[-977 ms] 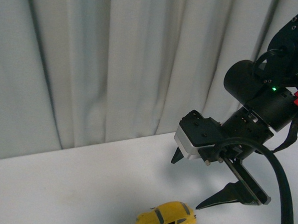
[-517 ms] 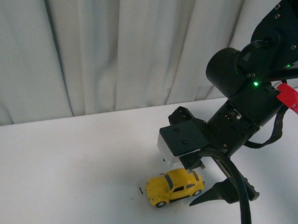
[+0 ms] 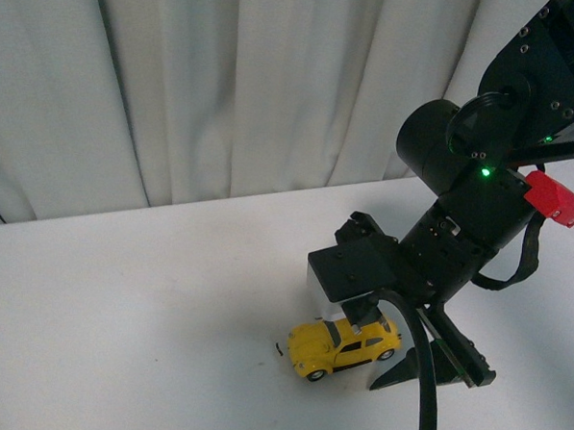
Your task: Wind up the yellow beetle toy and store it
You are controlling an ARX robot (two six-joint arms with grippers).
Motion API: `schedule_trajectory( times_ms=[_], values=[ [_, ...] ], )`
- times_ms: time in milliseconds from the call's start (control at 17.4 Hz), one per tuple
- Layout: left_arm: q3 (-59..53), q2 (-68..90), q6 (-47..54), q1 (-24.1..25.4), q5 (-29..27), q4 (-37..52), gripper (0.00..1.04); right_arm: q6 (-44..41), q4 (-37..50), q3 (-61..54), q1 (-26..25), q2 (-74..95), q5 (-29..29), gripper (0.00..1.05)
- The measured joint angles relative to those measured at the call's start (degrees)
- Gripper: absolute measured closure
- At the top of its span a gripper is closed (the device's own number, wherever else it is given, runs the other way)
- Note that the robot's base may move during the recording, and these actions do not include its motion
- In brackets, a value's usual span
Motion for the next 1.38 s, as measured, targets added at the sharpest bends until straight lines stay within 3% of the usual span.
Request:
schedule_trajectory(
  times_ms=[57, 115, 172, 230, 747, 1379],
  values=[
    [0.0, 0.0, 0.0, 0.0, 0.0, 0.0, 0.07, 0.0, -0.1, 0.1, 0.2, 0.0, 0.1, 0.29],
    [0.0, 0.0, 0.0, 0.0, 0.0, 0.0, 0.07, 0.0, 0.0, 0.4, 0.7, 0.0, 0.1, 0.51],
    [0.0, 0.0, 0.0, 0.0, 0.0, 0.0, 0.07, 0.3, 0.1, 0.4, 0.7, 0.0, -0.1, 0.60],
    [0.0, 0.0, 0.0, 0.0, 0.0, 0.0, 0.07, 1.0, 0.2, 0.4, 0.7, 0.0, -0.2, 0.62],
    [0.0, 0.0, 0.0, 0.0, 0.0, 0.0, 0.07, 2.5, 1.6, -0.1, -2.5, 0.8, -1.3, 0.62],
    [0.0, 0.0, 0.0, 0.0, 0.0, 0.0, 0.07, -0.7, 3.2, -2.4, -10.0, 1.2, -3.4, 0.62]
  ],
)
